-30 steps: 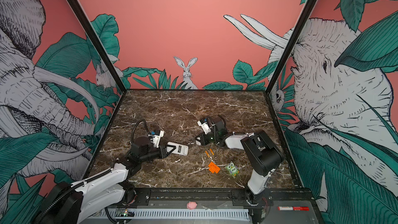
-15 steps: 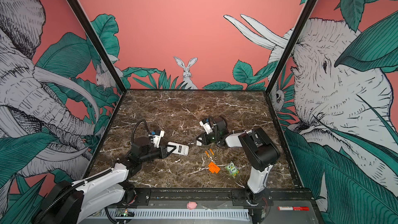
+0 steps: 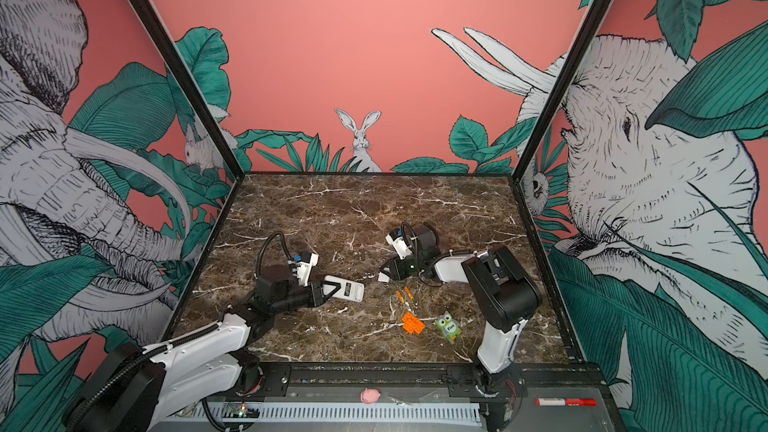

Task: Load the batteries into the remote control
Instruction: 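Carry the battery cover aside and release it onto the table with the right gripper, then hold the opened remote with the left gripper while the right gripper withdraws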

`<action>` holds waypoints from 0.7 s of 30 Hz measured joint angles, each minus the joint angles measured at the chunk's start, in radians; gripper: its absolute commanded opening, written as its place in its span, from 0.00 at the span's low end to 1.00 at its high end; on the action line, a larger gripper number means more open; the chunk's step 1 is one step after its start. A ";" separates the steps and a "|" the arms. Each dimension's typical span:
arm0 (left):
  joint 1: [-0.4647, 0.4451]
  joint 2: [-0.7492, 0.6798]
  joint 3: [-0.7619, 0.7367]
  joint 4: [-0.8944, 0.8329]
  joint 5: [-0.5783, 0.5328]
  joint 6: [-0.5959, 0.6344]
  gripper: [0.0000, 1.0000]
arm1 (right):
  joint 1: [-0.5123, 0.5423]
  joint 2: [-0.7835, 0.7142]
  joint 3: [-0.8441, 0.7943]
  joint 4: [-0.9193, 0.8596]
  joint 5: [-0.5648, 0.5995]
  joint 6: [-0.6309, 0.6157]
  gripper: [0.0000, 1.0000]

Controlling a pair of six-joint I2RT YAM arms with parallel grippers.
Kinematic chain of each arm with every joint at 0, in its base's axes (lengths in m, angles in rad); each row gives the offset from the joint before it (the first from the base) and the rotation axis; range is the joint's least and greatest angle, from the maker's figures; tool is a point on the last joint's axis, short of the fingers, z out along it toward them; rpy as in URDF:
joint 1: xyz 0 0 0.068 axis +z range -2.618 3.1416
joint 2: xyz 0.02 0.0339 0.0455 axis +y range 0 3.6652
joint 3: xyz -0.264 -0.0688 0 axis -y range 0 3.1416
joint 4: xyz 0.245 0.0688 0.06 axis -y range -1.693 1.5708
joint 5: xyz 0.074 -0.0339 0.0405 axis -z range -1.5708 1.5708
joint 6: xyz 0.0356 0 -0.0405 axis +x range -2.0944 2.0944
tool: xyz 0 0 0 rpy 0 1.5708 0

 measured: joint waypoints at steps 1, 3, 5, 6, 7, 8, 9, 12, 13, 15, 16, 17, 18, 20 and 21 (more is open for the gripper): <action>-0.001 0.003 -0.001 0.002 -0.001 0.000 0.00 | -0.001 -0.010 0.002 -0.018 0.009 -0.006 0.54; -0.004 0.008 -0.003 0.011 -0.003 -0.001 0.00 | -0.002 -0.035 0.003 -0.053 0.027 -0.020 0.56; -0.008 0.018 -0.003 0.023 -0.005 -0.004 0.00 | -0.002 -0.071 0.003 -0.093 0.048 -0.034 0.59; -0.010 0.021 -0.003 0.027 -0.008 -0.004 0.00 | -0.002 -0.090 0.003 -0.112 0.060 -0.044 0.60; -0.013 0.028 -0.003 0.034 -0.009 -0.005 0.00 | -0.002 -0.113 0.004 -0.130 0.071 -0.051 0.61; -0.016 0.034 -0.003 0.040 -0.012 -0.008 0.00 | -0.002 -0.132 0.004 -0.147 0.082 -0.057 0.62; -0.019 0.042 -0.003 0.047 -0.014 -0.009 0.00 | -0.002 -0.158 0.004 -0.167 0.093 -0.066 0.63; -0.035 0.066 -0.003 0.066 -0.026 -0.016 0.00 | -0.002 -0.230 0.004 -0.216 0.125 -0.085 0.65; -0.043 0.074 -0.003 0.072 -0.031 -0.018 0.00 | -0.002 -0.249 0.004 -0.228 0.134 -0.091 0.65; -0.059 0.088 -0.003 0.083 -0.040 -0.021 0.00 | -0.002 -0.283 0.004 -0.254 0.150 -0.101 0.66; -0.067 0.094 -0.003 0.088 -0.045 -0.024 0.00 | -0.002 -0.297 0.004 -0.268 0.158 -0.106 0.67; -0.074 0.100 -0.002 0.094 -0.048 -0.027 0.00 | -0.002 -0.307 0.004 -0.277 0.165 -0.109 0.67; -0.079 0.105 -0.002 0.101 -0.053 -0.027 0.00 | -0.002 -0.315 0.004 -0.285 0.171 -0.114 0.67; -0.089 0.114 -0.001 0.111 -0.062 -0.031 0.00 | -0.002 -0.330 0.004 -0.308 0.180 -0.121 0.67; -0.091 0.116 0.000 0.113 -0.064 -0.032 0.00 | -0.002 -0.335 0.004 -0.317 0.183 -0.123 0.68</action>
